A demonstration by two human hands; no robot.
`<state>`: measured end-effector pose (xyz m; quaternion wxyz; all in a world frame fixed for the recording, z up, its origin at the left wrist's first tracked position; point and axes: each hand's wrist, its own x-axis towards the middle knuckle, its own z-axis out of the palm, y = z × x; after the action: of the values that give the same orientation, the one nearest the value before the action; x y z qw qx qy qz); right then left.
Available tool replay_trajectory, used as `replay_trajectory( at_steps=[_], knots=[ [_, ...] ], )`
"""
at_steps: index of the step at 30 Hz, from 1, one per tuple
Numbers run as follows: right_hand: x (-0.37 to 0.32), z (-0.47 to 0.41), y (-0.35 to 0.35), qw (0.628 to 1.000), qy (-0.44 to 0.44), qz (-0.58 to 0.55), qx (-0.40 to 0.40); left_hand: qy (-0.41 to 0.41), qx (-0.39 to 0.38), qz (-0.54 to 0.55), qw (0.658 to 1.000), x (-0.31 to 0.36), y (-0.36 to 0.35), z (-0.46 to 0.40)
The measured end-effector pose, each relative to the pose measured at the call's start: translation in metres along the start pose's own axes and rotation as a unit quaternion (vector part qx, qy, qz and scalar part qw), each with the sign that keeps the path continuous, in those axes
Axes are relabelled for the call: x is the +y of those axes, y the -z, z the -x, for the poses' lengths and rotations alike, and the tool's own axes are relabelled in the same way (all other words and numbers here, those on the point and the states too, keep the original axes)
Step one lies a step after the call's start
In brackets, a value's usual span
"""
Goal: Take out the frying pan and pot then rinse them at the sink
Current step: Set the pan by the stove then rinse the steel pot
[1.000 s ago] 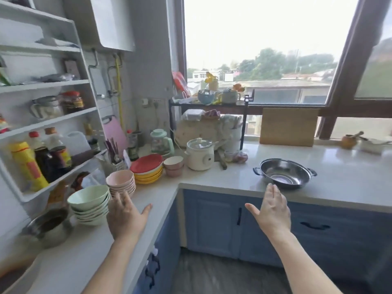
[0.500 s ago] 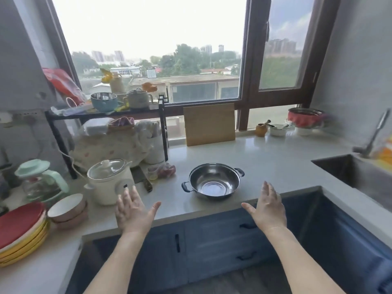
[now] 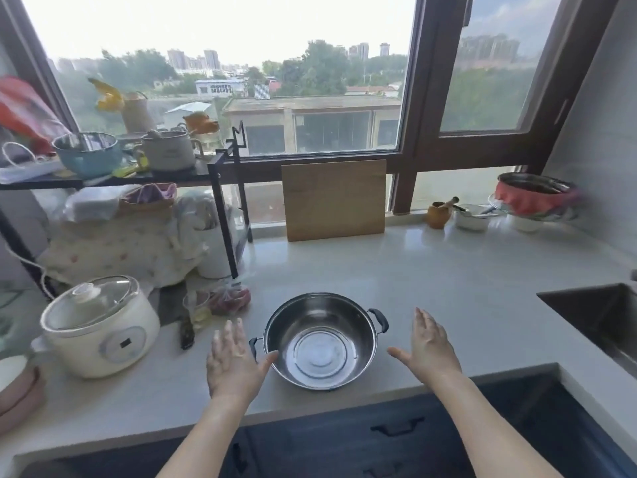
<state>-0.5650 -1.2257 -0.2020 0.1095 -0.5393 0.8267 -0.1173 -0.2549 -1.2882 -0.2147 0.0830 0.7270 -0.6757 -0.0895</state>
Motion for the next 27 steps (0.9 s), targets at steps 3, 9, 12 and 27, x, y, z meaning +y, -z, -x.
replay_trajectory(
  at_steps=[3,9,12,27],
  knots=[
    [0.000,-0.038,-0.009,0.999,0.015,-0.002,-0.031,-0.010,0.001,-0.010,1.000,0.009,-0.013,-0.026],
    [0.002,-0.103,-0.030,0.989,0.060,0.021,-0.132,-0.040,-0.065,0.006,0.997,0.017,-0.045,-0.087],
    [0.007,-0.125,-0.035,0.969,0.113,0.007,-0.218,-0.075,-0.131,0.020,0.988,0.011,-0.057,-0.106],
    [0.006,-0.170,-0.052,0.922,0.228,0.013,-0.313,-0.179,-0.309,0.056,0.933,-0.025,-0.066,-0.128]
  ],
)
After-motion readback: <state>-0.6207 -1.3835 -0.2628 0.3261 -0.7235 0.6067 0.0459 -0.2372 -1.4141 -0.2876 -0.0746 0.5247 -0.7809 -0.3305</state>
